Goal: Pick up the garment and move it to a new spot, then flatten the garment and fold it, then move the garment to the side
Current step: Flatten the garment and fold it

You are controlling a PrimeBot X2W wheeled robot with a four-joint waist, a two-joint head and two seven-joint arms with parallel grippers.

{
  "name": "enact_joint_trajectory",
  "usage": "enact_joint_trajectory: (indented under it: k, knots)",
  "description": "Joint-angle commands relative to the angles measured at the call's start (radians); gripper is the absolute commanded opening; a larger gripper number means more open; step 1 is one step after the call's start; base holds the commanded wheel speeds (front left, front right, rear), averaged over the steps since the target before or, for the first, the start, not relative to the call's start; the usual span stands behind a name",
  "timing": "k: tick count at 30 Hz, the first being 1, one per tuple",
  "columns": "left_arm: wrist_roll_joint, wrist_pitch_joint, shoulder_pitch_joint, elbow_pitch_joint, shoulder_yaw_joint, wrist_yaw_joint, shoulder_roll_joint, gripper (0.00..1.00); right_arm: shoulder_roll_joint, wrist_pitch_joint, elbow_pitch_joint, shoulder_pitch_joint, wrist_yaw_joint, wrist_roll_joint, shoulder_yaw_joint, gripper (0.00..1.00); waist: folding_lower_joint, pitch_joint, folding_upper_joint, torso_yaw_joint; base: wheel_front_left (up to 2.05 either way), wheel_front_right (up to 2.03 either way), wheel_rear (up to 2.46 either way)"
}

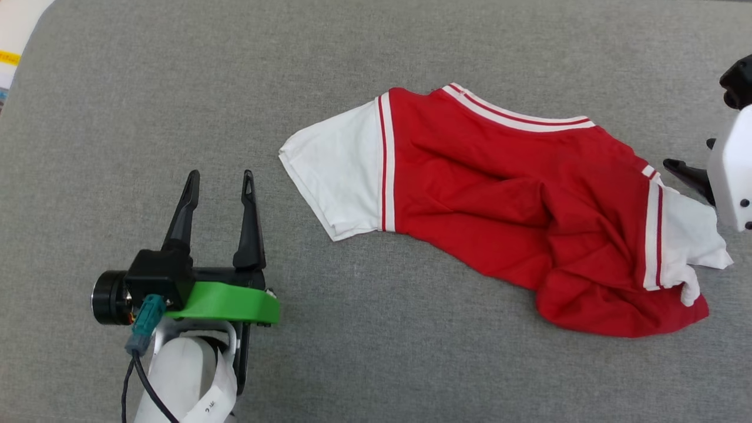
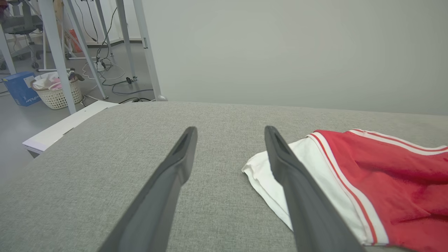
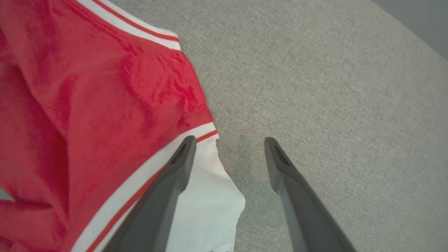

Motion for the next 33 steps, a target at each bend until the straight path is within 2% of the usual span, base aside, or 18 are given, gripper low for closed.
enact_joint_trajectory:
  k: [1, 11, 15, 16, 19, 26, 33]
  knots:
    - [-0.012, -0.006, -0.020, -0.006, -0.004, 0.009, -0.004, 1.00, 0.001, 0.007, 0.017, -0.021, -0.001, -0.005, 0.020, 1.00, -0.0001, 0.054, 0.0000, 0.033, 0.00, 0.00, 0.00]
    - [-0.027, -0.006, -0.041, -0.004, -0.011, 0.023, -0.004, 1.00, -0.004, -0.008, 0.114, 0.007, -0.001, 0.011, 0.224, 1.00, -0.0001, 0.096, 0.0000, 0.051, 0.00, 0.00, 0.00]
    - [-0.023, -0.006, -0.034, 0.000, -0.002, 0.028, -0.004, 1.00, -0.008, -0.068, 0.119, 0.013, -0.001, 0.037, 0.262, 1.00, -0.0001, 0.083, 0.0000, 0.037, 0.00, 0.00, 0.00]
    - [-0.022, -0.006, -0.033, 0.002, 0.001, 0.028, -0.004, 1.00, -0.011, -0.095, 0.117, 0.008, -0.001, 0.039, 0.270, 0.00, -0.0001, 0.077, 0.0000, 0.032, 0.00, 0.00, 0.00]
    - [-0.022, -0.006, -0.030, 0.001, 0.005, 0.024, -0.004, 1.00, -0.028, -0.159, 0.105, -0.005, -0.001, 0.056, 0.277, 0.00, -0.0001, 0.059, 0.0000, 0.019, 0.00, 0.00, 0.00]
    - [-0.016, -0.006, -0.004, 0.001, 0.009, 0.024, -0.004, 1.00, -0.091, -0.312, 0.036, -0.051, -0.001, 0.060, 0.215, 0.00, -0.0001, 0.009, 0.0000, -0.005, 0.00, 0.00, 0.00]
    - [-0.015, -0.006, 0.007, -0.003, 0.006, 0.021, -0.004, 1.00, -0.174, -0.300, -0.012, -0.087, -0.001, 0.044, 0.157, 0.00, -0.0001, 0.003, 0.0000, -0.001, 0.00, 0.00, 0.00]
